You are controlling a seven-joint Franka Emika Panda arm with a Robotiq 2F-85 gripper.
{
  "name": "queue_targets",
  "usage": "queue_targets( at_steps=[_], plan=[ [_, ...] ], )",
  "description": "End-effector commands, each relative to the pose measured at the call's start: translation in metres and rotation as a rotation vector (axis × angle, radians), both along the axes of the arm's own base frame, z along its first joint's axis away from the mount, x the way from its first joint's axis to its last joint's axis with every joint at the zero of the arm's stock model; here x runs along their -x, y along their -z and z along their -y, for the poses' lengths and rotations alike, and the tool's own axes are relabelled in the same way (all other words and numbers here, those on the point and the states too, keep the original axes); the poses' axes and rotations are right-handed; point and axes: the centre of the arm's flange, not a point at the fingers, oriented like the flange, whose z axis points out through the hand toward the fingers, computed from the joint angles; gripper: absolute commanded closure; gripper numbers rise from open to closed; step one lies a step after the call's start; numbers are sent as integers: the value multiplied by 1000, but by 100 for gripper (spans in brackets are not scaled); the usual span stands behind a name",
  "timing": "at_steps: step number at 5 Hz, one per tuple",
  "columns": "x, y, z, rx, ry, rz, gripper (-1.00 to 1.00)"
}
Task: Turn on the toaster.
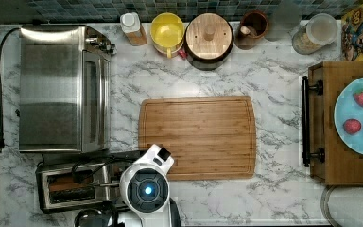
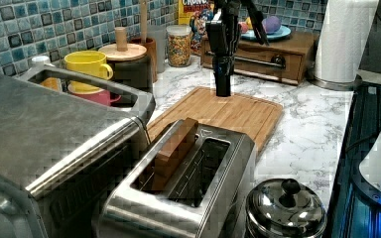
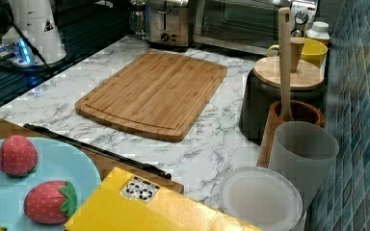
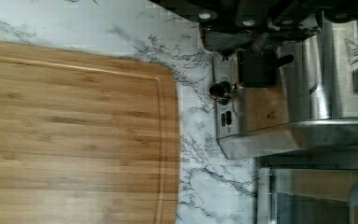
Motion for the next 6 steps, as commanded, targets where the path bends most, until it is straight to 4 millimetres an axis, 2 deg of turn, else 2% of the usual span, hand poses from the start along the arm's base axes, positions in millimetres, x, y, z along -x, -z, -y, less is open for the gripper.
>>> queue_targets(
  at_steps=[1, 6],
  plan=[
    [3, -23, -60, -92, -79, 49, 100],
    [-24, 11, -68, -49, 27, -13, 100]
  ],
)
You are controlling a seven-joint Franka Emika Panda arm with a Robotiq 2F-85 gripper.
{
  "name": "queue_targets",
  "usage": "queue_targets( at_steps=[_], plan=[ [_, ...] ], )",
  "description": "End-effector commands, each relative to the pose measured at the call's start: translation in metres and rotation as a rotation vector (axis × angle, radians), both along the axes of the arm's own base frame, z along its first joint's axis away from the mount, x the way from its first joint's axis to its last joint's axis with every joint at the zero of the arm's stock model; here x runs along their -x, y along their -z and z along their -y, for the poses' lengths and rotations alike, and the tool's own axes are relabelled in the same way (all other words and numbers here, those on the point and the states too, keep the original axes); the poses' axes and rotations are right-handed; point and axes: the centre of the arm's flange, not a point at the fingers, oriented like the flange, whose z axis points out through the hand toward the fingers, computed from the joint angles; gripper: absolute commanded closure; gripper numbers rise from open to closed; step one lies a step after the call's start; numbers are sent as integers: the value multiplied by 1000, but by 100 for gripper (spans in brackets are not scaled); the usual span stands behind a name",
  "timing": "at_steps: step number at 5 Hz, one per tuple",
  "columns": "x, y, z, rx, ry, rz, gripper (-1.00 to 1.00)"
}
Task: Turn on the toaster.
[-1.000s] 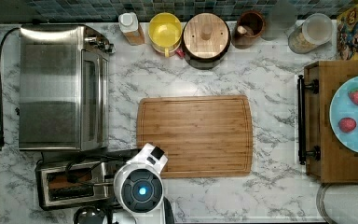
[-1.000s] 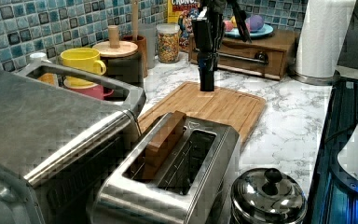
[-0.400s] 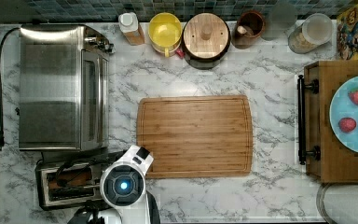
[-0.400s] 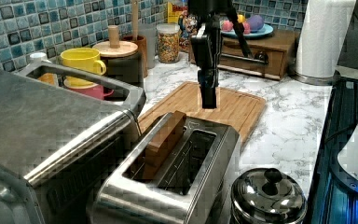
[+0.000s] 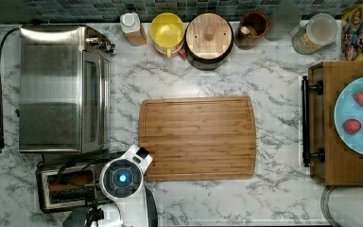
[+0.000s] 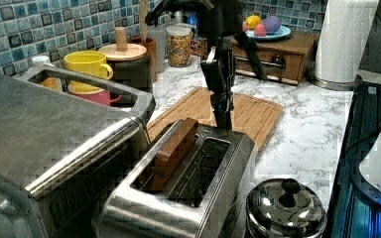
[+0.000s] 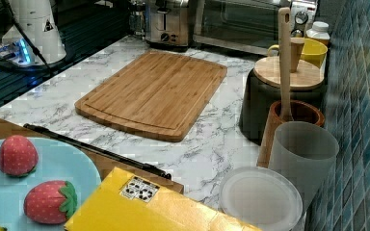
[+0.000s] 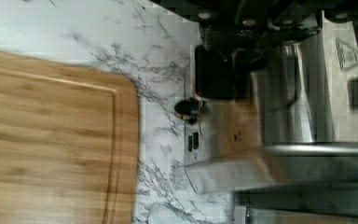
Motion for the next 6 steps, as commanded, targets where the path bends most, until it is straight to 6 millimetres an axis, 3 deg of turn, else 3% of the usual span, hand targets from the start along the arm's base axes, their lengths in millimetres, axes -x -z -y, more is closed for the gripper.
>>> queue_targets(
  at_steps=[1, 2, 4, 6],
  plan=[
    [-39, -24, -8, -23, 129, 33, 100],
    [-57, -7, 10, -7, 175, -3, 100],
    [-73, 23, 42, 10, 260, -82, 100],
    [-58, 64, 58, 32, 257, -192, 100]
  ],
)
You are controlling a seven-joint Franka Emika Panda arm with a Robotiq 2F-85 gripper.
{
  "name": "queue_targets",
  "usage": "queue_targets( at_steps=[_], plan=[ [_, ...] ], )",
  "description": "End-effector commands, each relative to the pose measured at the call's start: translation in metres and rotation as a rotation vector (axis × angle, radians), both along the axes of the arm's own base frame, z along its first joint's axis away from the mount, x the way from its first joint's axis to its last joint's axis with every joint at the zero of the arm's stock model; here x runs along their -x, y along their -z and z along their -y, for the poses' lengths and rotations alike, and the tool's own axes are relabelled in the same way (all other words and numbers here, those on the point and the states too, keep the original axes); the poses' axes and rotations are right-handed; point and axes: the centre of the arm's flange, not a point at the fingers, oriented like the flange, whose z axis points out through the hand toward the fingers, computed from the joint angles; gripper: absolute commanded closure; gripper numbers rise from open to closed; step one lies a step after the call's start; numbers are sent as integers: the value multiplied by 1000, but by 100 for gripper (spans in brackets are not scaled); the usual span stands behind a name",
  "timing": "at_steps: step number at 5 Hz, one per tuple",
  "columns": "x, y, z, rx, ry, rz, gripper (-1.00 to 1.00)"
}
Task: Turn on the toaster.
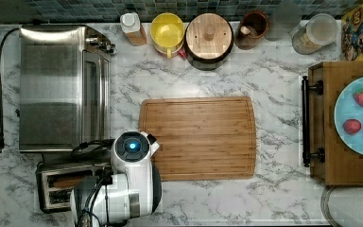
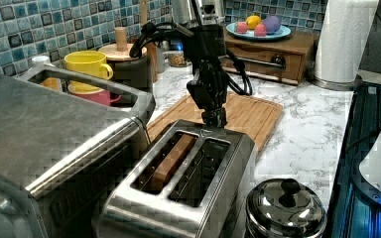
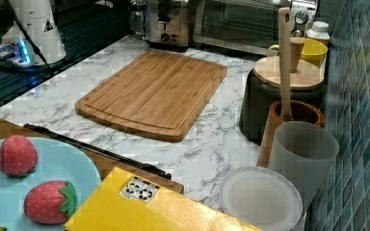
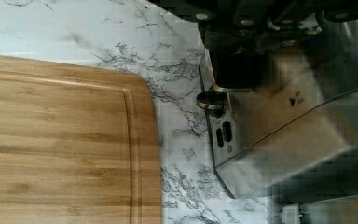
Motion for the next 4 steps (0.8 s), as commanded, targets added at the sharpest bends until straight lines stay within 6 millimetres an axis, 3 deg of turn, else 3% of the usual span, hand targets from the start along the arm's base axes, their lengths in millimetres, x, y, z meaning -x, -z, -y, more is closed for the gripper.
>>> queue_targets(
  at_steps=[1, 2, 4],
  plan=[
    [-9, 46, 42, 26, 179, -112, 100],
    [15, 77, 44, 58, 207, -173, 100],
    [38, 121, 41, 163, 268, -251, 100]
  ],
)
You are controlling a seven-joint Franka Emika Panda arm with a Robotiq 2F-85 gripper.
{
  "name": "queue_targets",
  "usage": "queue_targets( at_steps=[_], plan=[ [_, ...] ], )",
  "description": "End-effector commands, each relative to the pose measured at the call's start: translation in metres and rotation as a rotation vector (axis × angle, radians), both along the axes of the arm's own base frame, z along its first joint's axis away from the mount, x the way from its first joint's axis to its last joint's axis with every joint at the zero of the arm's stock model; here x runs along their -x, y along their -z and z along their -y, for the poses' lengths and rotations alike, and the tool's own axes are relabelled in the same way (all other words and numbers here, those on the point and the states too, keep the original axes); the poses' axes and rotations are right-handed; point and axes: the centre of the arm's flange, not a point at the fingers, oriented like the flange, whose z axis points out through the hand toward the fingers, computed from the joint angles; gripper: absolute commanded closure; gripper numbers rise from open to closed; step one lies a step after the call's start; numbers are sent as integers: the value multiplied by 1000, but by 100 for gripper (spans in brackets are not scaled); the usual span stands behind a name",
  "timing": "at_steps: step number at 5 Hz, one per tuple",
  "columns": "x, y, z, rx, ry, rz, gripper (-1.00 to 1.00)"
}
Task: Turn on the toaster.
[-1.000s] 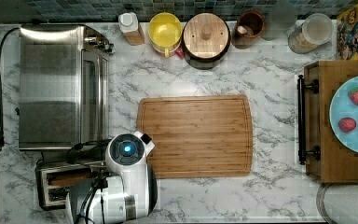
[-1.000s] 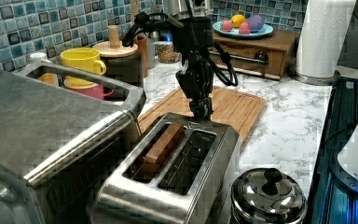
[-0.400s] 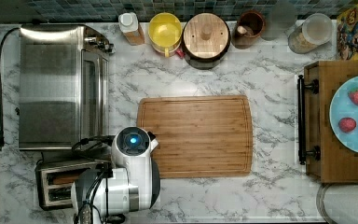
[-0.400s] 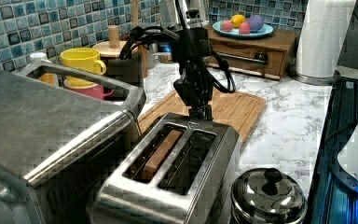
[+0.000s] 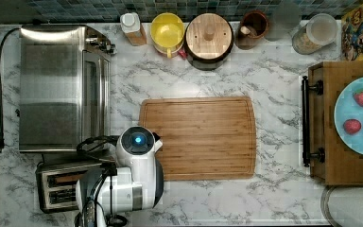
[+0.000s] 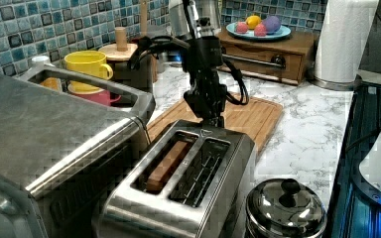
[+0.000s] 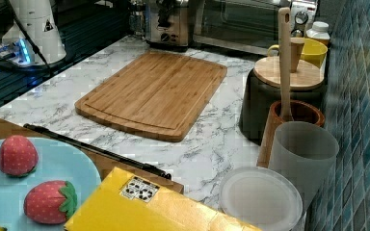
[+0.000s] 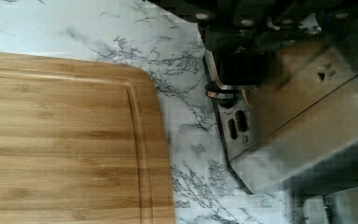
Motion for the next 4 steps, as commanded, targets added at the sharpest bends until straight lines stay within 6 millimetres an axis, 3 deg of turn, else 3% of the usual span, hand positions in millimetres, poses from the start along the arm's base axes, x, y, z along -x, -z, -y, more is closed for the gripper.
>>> queue_targets(
  at_steps=[1, 4],
  plan=[
    [29, 79, 32, 183, 224, -198, 100],
    [29, 79, 32, 183, 224, -198, 100]
  ],
)
